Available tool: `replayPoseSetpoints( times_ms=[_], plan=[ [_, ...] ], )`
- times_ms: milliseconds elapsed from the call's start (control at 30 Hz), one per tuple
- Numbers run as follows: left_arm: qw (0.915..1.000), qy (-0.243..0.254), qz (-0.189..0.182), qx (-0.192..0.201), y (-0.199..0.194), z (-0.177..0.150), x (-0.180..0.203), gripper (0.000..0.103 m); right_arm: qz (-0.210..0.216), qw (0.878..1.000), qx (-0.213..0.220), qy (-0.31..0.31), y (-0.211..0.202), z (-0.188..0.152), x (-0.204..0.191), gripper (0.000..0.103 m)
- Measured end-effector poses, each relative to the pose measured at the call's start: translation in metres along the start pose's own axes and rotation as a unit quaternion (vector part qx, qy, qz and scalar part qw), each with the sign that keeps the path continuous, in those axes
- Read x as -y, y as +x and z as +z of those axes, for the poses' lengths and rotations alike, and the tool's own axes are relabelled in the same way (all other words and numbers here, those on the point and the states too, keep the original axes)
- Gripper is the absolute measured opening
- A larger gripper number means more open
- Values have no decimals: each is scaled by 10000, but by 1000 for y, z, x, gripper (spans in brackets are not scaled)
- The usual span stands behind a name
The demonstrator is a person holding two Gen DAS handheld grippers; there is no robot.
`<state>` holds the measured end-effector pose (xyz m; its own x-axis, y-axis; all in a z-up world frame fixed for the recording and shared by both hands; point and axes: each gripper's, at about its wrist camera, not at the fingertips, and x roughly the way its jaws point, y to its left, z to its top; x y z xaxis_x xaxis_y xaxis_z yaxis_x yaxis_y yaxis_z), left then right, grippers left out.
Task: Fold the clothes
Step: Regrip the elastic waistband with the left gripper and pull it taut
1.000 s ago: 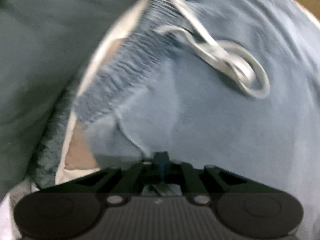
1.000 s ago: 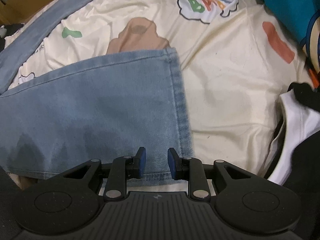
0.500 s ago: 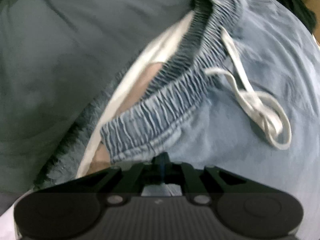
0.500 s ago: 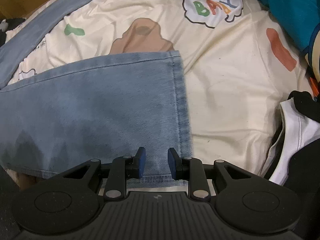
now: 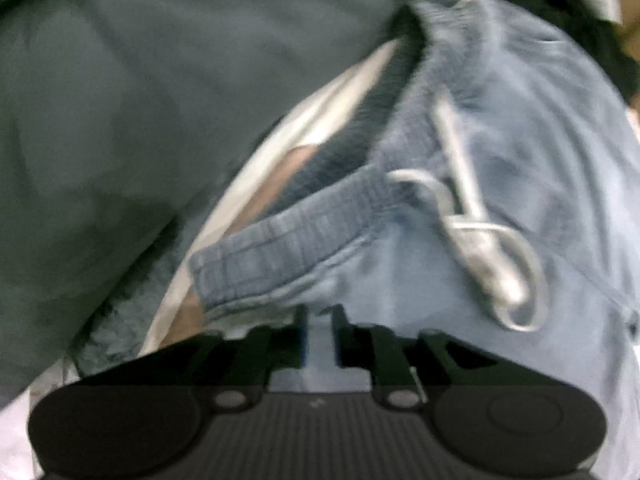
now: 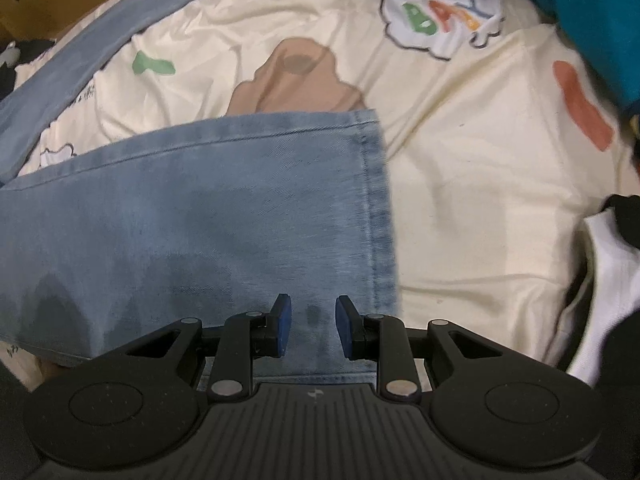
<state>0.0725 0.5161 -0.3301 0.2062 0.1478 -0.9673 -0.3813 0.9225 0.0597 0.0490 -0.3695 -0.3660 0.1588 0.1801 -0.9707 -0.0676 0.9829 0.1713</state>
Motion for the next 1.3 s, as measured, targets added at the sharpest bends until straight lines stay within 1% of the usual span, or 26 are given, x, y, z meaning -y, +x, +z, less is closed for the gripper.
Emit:
replayPoseSetpoints(
  times_ms=[33, 67, 100, 233, 267, 300, 333, 400, 467, 567, 633, 733, 800, 867, 900, 933, 967, 1033, 1100, 1167, 1200, 1233, 1300],
  plan=[
    [9998, 169, -13, 128, -7, 1, 6, 50, 12, 10000, -29, -34, 4, 1, -2, 28],
    [9991, 338, -25, 256, -15, 3, 13, 54, 30, 10000, -48, -59, 6, 1, -5, 28],
    [9986, 398, -85, 344, -19, 5, 17, 57, 35, 9999, -54, -85, 8, 2, -6, 28],
    [9978, 321, -208, 546, -23, 24, 38, 57, 50, 9999, -16, -149, 8, 5, -11, 29],
    [9976, 287, -226, 586, -21, 32, 43, 57, 70, 9999, -20, -149, 8, 6, -12, 32],
    [9974, 252, -244, 627, -19, 40, 47, 54, 79, 9999, -25, -143, 8, 7, -12, 33],
    [9973, 215, -286, 648, -17, 47, 50, 45, 81, 9999, -28, -136, 7, 8, -12, 34],
    [9969, 138, -379, 682, -12, 61, 54, 35, 74, 9999, -32, -110, 6, 10, -12, 34],
    [9966, 125, -398, 710, -6, 70, 61, 35, 63, 10000, -38, -46, 6, 12, -11, 34],
    [9960, 187, -372, 791, 13, 89, 83, 35, 22, 10000, -77, -55, 9, 14, -12, 34],
    [9961, 202, -351, 782, 23, 100, 93, 35, -5, 9998, -173, -79, 13, 16, -13, 34],
    [9972, 276, -203, 672, 40, 111, 101, 34, -33, 9993, -310, -186, 21, 19, -17, 34],
    [9974, 294, -112, 641, 47, 114, 98, 34, -23, 9988, -397, -285, 25, 21, -21, 34],
    [9973, 305, -2, 672, 56, 118, 98, 29, -22, 9981, -491, -366, 30, 22, -24, 34],
    [9971, 310, 54, 690, 61, 120, 97, 22, -21, 9979, -529, -386, 32, 23, -24, 34],
    [9966, 324, 166, 732, 64, 121, 97, 12, -24, 9976, -564, -402, 34, 23, -25, 36],
    [9965, 318, 226, 745, 66, 123, 97, 7, -33, 9972, -610, -420, 37, 22, -24, 37],
    [9963, 294, 310, 751, 70, 126, 95, 6, -71, 9964, -713, -452, 43, 21, -24, 37],
    [9969, 219, 312, 688, 69, 129, 95, 6, -102, 9959, -786, -430, 49, 20, -20, 37],
    [9971, 215, 350, 648, 60, 131, 98, 6, -83, 9961, -786, -387, 51, 21, -18, 37],
    [9969, 240, 365, 655, 54, 131, 99, 7, -81, 9963, -761, -384, 51, 22, -18, 37],
    [9966, 321, 318, 683, 46, 132, 102, 12, -71, 9967, -718, -377, 50, 24, -19, 37],
    [9953, 597, 152, 753, 30, 135, 109, 18, -3, 9975, -624, -342, 48, 29, -21, 37]
  ],
)
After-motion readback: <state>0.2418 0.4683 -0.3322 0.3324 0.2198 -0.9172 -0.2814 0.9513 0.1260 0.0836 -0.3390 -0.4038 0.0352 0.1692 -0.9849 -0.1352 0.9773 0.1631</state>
